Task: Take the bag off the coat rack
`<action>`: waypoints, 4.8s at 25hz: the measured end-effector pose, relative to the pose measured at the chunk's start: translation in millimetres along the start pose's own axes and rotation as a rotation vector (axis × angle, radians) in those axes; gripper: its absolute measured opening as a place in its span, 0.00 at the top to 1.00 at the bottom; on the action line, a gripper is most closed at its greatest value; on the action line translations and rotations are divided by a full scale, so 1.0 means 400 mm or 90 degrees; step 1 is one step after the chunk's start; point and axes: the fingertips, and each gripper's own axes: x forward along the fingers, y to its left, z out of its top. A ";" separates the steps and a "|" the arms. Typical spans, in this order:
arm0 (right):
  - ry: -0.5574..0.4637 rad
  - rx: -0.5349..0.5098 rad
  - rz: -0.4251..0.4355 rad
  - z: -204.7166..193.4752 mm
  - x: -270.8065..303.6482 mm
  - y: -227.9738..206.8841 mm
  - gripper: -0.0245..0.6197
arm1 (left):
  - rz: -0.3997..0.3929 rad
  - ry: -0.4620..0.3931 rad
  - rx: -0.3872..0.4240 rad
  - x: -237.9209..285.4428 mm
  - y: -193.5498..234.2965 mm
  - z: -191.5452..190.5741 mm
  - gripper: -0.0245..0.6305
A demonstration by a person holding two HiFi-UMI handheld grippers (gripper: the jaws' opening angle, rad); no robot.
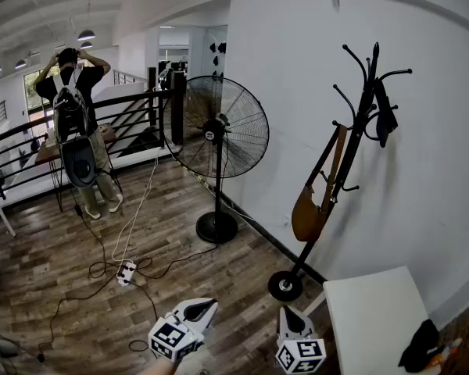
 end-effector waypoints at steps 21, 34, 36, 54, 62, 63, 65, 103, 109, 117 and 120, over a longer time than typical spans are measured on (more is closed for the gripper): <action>-0.041 0.029 -0.116 0.027 0.206 0.005 0.71 | -0.125 -0.027 -0.017 0.114 0.190 -0.002 0.53; -0.022 0.044 -0.135 0.016 0.335 -0.109 0.62 | -0.135 -0.011 -0.033 0.272 0.267 -0.043 0.52; -0.022 0.043 -0.134 0.022 0.366 -0.140 0.62 | -0.130 0.001 -0.044 0.313 0.281 -0.048 0.52; -0.022 0.012 -0.114 0.114 0.659 -0.504 0.62 | -0.100 -0.014 -0.045 0.783 0.392 -0.007 0.52; -0.042 -0.023 -0.119 0.169 0.718 -0.625 0.62 | -0.092 -0.024 -0.053 0.931 0.399 0.000 0.52; -0.046 -0.026 -0.122 0.179 0.722 -0.635 0.62 | -0.093 -0.024 -0.053 0.944 0.399 0.002 0.52; -0.056 -0.035 -0.128 0.196 0.728 -0.650 0.63 | -0.098 -0.024 -0.048 0.968 0.400 0.009 0.52; -0.054 -0.101 -0.526 0.333 0.942 -0.976 0.65 | -0.476 -0.016 -0.036 1.702 0.480 0.088 0.52; -0.058 -0.102 -0.577 0.348 0.954 -0.994 0.67 | -0.536 -0.022 -0.016 1.787 0.445 0.111 0.52; -0.043 -0.092 -0.613 0.336 0.984 -1.009 0.71 | -0.563 -0.054 0.045 1.907 0.415 0.177 0.52; -0.032 -0.095 -0.634 0.327 0.983 -1.019 0.75 | -0.578 -0.054 0.063 1.934 0.391 0.182 0.52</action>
